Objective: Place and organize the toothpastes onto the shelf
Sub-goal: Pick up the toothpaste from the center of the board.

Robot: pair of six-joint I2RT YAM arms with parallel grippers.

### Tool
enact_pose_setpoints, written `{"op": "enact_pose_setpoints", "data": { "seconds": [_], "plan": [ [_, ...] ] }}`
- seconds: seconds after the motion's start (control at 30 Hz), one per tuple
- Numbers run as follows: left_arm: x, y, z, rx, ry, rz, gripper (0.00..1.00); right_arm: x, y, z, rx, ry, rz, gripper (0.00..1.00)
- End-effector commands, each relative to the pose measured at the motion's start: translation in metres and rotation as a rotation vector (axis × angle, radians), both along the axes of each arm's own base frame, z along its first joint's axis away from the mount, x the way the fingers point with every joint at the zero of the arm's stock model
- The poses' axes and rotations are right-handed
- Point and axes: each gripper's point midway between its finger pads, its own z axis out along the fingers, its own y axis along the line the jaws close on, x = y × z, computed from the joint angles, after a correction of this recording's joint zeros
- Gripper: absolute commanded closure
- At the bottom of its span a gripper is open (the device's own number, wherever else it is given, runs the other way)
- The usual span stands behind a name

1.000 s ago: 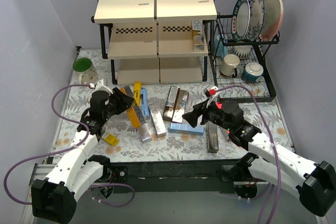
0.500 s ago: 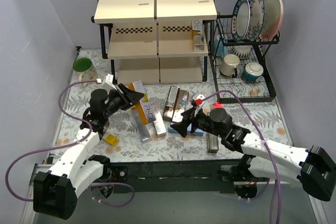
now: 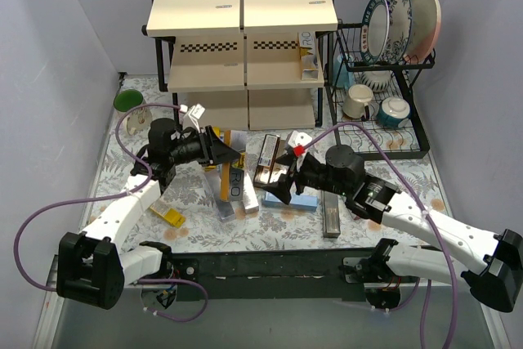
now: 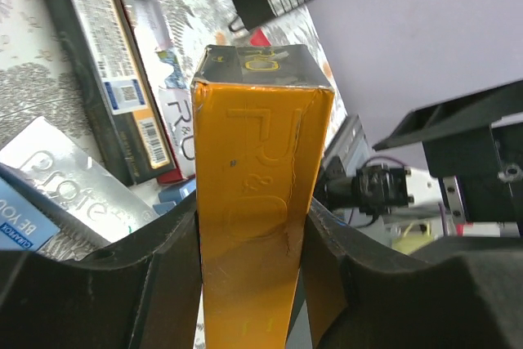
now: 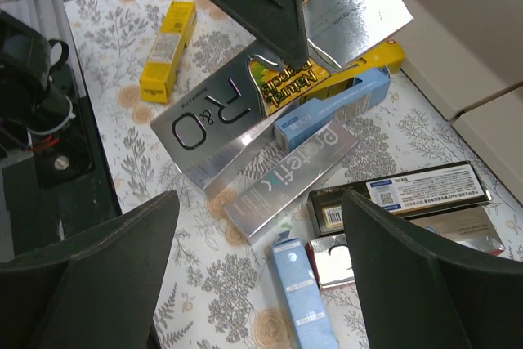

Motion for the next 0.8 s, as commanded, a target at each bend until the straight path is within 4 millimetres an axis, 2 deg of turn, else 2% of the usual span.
{"op": "enact_pose_setpoints", "data": {
  "seconds": [0.0,0.07,0.2,0.33,0.37,0.43,0.5,0.53,0.57,0.6,0.63,0.67,0.7,0.77],
  "plan": [
    [-0.024,-0.014,0.019,0.004,-0.075,-0.196,0.81,-0.009,-0.005,0.003,-0.111,-0.093,0.094,0.11],
    [-0.031,-0.019,0.019,0.019,-0.072,-0.231,0.81,-0.012,-0.007,0.006,-0.135,-0.109,0.118,0.1],
    [-0.035,-0.024,0.012,0.086,-0.082,-0.243,0.81,-0.006,-0.011,0.008,-0.17,-0.176,0.112,0.1],
    [-0.044,-0.029,0.008,0.158,-0.135,-0.289,0.81,-0.001,-0.008,0.013,-0.191,-0.249,0.13,0.1],
    [-0.051,-0.031,0.005,0.176,-0.128,-0.315,0.81,-0.001,-0.007,0.014,-0.195,-0.266,0.144,0.1],
    [-0.051,-0.033,0.007,0.214,-0.146,-0.322,0.82,0.0,-0.006,0.016,-0.211,-0.316,0.166,0.1],
    [-0.057,-0.035,-0.002,0.275,-0.138,-0.354,0.83,0.001,-0.006,0.016,-0.222,-0.358,0.176,0.1],
    [-0.056,-0.036,0.001,0.297,-0.151,-0.357,0.82,0.003,-0.007,0.016,-0.238,-0.4,0.187,0.1],
    [-0.059,-0.035,-0.011,0.354,-0.128,-0.37,0.82,0.003,-0.006,0.017,-0.249,-0.436,0.205,0.06],
    [-0.06,-0.035,-0.013,0.38,-0.129,-0.377,0.82,0.001,-0.005,0.016,-0.259,-0.471,0.228,0.01],
    [-0.059,-0.035,-0.012,0.397,-0.131,-0.381,0.82,0.0,-0.004,0.013,-0.278,-0.503,0.243,0.01],
    [-0.062,-0.033,-0.02,0.433,-0.096,-0.393,0.82,0.001,-0.003,0.013,-0.306,-0.573,0.259,0.01],
    [-0.062,-0.033,-0.022,0.449,-0.096,-0.405,0.82,-0.007,0.002,0.012,-0.32,-0.603,0.282,0.01],
    [-0.064,-0.033,-0.022,0.484,-0.089,-0.416,0.83,-0.002,0.002,0.012,-0.389,-0.689,0.244,0.01]
  ]
}}
